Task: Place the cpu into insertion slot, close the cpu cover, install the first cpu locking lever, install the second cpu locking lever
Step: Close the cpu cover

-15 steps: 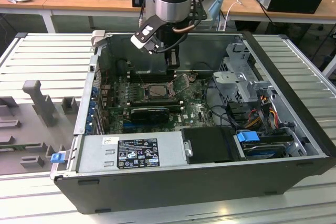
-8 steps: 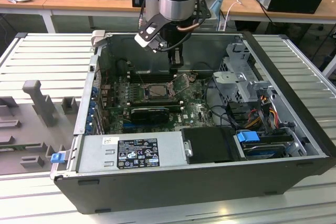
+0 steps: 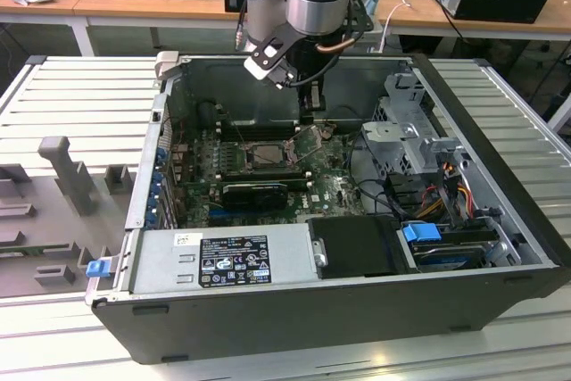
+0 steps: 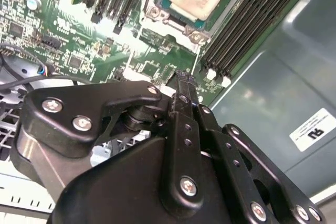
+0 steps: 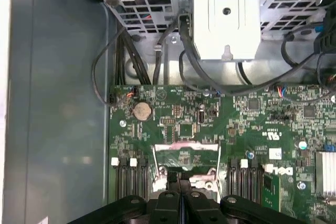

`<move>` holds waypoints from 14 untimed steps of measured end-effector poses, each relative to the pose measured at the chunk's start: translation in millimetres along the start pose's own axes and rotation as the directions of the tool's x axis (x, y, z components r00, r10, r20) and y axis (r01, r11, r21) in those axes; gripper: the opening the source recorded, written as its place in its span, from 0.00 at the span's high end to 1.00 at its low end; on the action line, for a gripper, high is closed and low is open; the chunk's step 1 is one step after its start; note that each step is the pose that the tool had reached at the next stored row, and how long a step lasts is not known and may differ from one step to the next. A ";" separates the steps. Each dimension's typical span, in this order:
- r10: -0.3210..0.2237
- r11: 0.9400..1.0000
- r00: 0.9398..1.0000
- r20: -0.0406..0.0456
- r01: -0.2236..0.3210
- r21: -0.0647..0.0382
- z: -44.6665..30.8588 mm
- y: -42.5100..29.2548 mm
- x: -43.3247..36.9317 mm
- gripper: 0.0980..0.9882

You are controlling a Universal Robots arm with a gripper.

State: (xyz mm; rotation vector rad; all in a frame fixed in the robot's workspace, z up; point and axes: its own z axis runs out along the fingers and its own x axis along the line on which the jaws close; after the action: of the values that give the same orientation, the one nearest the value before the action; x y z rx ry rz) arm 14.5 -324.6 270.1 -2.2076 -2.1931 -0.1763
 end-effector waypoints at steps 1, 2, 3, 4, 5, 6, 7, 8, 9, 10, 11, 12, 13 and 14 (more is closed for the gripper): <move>0.000 1.000 1.000 0.000 0.000 0.000 0.2 2.1 0.0 0.99; 0.000 1.000 1.000 0.000 0.000 0.000 0.4 4.4 0.0 0.99; 0.000 1.000 1.000 0.000 0.000 0.000 0.7 7.5 0.0 0.99; 0.000 1.000 1.000 0.000 0.000 0.000 0.9 9.8 0.0 0.99; 0.000 1.000 1.000 0.000 0.000 0.000 0.9 10.8 0.0 0.99; 0.000 1.000 1.000 0.000 0.000 0.000 1.0 12.6 0.0 0.99; 0.000 1.000 1.000 0.000 0.000 0.000 1.2 14.4 0.0 0.99; 0.000 1.000 1.000 0.000 0.000 0.000 1.2 15.6 0.1 0.99; 0.000 1.000 1.000 0.000 0.000 0.000 1.3 16.8 0.0 0.99; 0.000 1.000 1.000 0.000 0.000 0.000 1.4 19.2 0.1 0.99; 0.000 1.000 1.000 0.000 0.000 0.000 1.6 21.9 0.1 0.99; 0.000 1.000 1.000 0.000 0.000 0.000 1.7 23.7 0.1 0.99; 0.000 1.000 1.000 0.000 0.000 0.000 1.8 24.9 0.1 0.99; 0.000 1.000 1.000 0.000 0.000 0.000 1.9 26.2 0.1 0.99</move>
State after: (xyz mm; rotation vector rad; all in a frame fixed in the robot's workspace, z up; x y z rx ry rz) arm 40.8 -324.5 269.9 -2.2075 -2.1932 -0.1764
